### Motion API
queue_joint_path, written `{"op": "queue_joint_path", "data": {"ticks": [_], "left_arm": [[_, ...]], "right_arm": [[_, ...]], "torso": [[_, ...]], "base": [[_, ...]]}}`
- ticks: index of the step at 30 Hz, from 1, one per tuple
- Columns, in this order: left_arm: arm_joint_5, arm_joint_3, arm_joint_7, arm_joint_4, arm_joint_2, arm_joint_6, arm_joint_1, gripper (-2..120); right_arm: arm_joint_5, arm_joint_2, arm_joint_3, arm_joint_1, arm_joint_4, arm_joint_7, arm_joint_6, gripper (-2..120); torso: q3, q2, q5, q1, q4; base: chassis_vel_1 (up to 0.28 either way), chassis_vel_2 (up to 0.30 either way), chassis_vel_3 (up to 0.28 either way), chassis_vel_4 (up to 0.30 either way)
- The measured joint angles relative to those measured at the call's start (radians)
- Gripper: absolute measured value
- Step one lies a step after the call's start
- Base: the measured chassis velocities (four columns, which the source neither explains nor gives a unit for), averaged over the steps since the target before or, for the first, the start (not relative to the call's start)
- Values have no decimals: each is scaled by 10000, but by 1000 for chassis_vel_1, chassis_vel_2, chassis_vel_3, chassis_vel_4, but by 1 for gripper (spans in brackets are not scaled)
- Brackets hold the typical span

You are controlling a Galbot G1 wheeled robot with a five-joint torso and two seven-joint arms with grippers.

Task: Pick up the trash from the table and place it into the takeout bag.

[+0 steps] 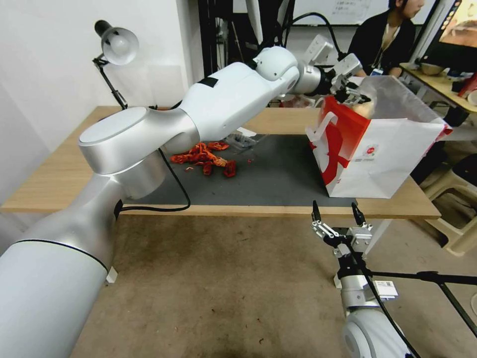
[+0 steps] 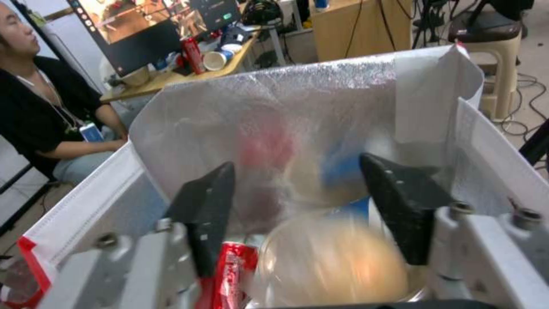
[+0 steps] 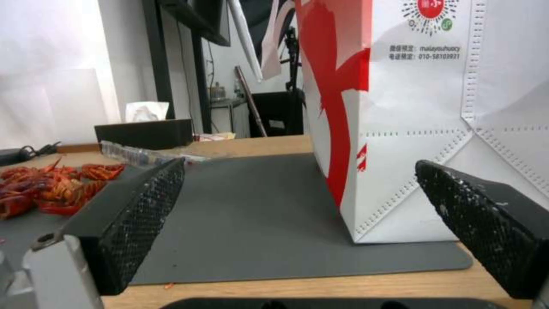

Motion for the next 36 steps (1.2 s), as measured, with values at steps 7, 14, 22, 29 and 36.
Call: {"op": "queue_joint_path", "data": {"ticks": [7, 14, 22, 29, 36], "left_arm": [[-145, -622, -255, -211, 179, -182, 175, 85], [-1321, -1637, -1710, -1638, 1497, -681, 773, 100], [-2140, -1894, -3811, -3608, 3142, -1358, 1774, 100], [-2344, -2592, -5565, -5405, 4575, -1907, 3178, 100], [-2072, -3473, -6006, -6447, 5730, -2081, 4410, 100]], "right_arm": [[-1, 24, 0, 13, 1, 0, -22, 100], [-4, 23, 25, 14, 50, 8, -76, 100], [-50, 52, -54, 40, 60, 9, -137, 100], [-85, 56, -96, 8, 122, 9, -165, 100], [-99, 54, -84, -63, 194, 10, -184, 100]], "torso": [[0, 0, 0, 1, 4], [0, 0, -2, 0, 4], [0, 0, -5, 1, 5], [-1, 0, -3, 1, 6], [0, 0, -2, 0, 5]], "base": [[0, 0, 0, 0], [0, 0, 0, 0], [0, 0, 0, 0], [0, 0, 0, 0], [0, 0, 0, 0]]}}
